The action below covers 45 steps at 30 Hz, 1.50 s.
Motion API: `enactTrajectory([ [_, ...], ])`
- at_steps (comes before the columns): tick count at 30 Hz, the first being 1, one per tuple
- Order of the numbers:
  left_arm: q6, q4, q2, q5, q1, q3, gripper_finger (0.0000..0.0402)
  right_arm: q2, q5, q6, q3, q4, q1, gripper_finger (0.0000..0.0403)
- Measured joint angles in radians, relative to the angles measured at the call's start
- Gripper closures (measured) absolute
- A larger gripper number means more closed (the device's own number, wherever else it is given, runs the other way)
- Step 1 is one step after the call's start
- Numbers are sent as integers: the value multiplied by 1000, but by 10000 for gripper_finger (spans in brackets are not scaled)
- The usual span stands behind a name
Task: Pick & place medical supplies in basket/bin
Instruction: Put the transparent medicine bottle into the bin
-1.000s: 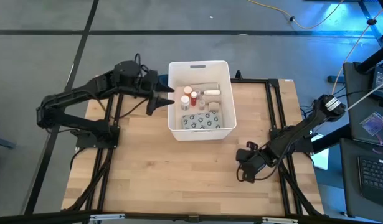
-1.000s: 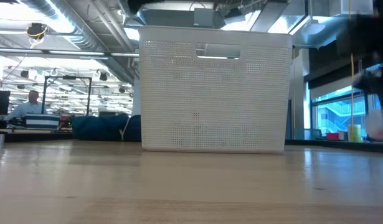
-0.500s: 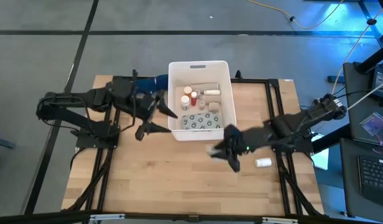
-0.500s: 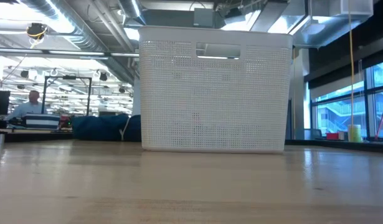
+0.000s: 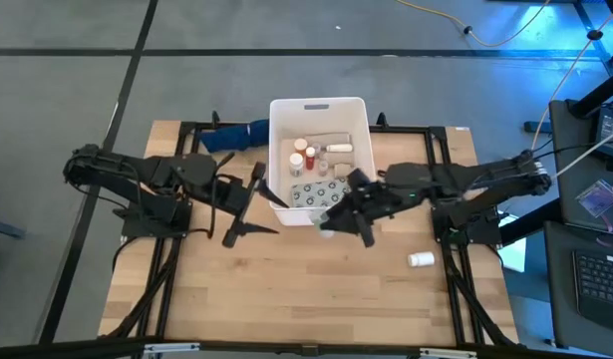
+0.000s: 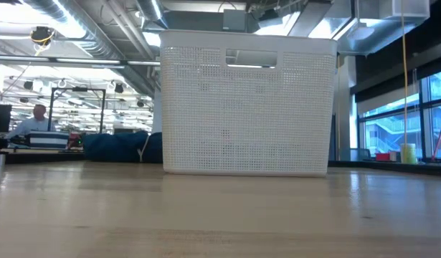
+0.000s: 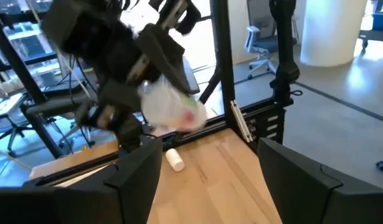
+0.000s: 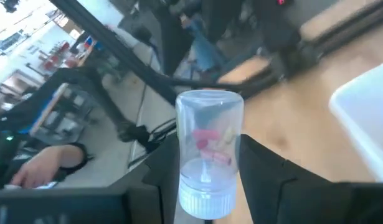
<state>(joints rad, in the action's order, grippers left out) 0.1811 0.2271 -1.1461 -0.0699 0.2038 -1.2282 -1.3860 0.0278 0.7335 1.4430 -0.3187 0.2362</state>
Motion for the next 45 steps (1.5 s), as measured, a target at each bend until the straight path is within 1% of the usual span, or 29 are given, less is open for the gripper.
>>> enactTrajectory([
  [4,34,15,-2,-6,-1,0,142,-75,126,63,-1,103,-20,268],
  [8,49,31,-20,-52,-12,-1,142,-153,252,104,-1,208,-34,268],
  [11,49,44,-26,-104,-12,-1,142,-191,290,105,-1,274,-42,268],
  [16,43,44,-42,-183,-12,0,142,-236,311,135,-1,351,-57,268],
  [19,40,45,-50,-193,-12,0,142,-248,323,149,-1,384,-64,268],
  [25,47,55,-62,-197,-12,-1,144,-251,330,152,-1,390,-68,268],
  [27,63,60,-64,-221,-8,0,147,-251,329,157,-1,391,-70,268],
  [30,85,53,-69,-250,-8,0,156,-251,334,180,-1,391,-75,268],
  [45,114,26,-69,-241,-11,0,213,-251,332,210,-1,391,-84,268],
])
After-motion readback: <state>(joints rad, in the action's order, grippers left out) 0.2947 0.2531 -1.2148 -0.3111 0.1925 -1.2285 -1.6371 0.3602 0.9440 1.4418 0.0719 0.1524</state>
